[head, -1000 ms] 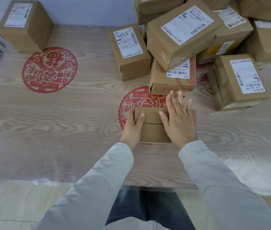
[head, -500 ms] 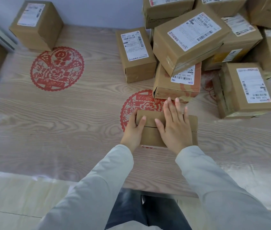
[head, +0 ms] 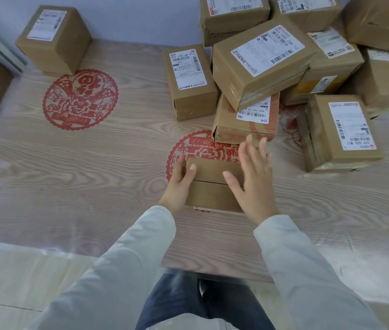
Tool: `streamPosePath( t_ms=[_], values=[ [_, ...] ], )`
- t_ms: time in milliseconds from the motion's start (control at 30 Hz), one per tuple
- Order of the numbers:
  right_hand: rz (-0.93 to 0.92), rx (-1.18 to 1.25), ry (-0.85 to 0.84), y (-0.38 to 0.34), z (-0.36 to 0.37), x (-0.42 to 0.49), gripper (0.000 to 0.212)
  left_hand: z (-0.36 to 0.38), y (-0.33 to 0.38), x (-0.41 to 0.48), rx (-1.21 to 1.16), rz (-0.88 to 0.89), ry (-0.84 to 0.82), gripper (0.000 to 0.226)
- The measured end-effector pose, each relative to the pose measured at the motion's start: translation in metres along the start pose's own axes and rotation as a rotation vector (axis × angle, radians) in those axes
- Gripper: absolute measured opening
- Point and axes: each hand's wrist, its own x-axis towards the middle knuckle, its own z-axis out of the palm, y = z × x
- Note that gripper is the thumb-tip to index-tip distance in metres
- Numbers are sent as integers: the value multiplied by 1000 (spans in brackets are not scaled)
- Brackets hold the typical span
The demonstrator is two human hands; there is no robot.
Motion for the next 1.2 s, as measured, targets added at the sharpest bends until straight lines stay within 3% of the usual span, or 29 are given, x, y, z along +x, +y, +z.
streamPosePath(
  t_ms=[100,200,300,500,633,667,800,1000,1133,1200],
  values=[
    [150,334,37,12,-27,-28,90,-13,-12,-11,-33,69,-15,70],
    [400,529,-167,32,-34,-56,116,-24,-29,-24,75,74,-83,91],
    [455,571,-293,47,-22,-68,125,-25,-41,-31,134,60,-165,101],
    [508,697,-160,53,-15,-57,78,-18,-34,-31,88,87,-108,86],
    [573,632,-107,41,-30,-49,23,-15,-24,-28,34,72,-41,77],
    [589,609,-114,37,-32,-48,18,-12,-23,-28,26,50,-26,73],
    [705,514,-177,33,-30,-45,40,0,-22,-27,32,-65,10,46],
    [845,344,-265,44,-5,-40,62,8,-35,-17,82,-196,22,47],
    [852,232,-183,40,8,-43,68,8,-39,-18,92,-196,21,47],
    [715,51,-68,30,9,-47,71,8,-38,-19,100,-174,40,49]
  ],
)
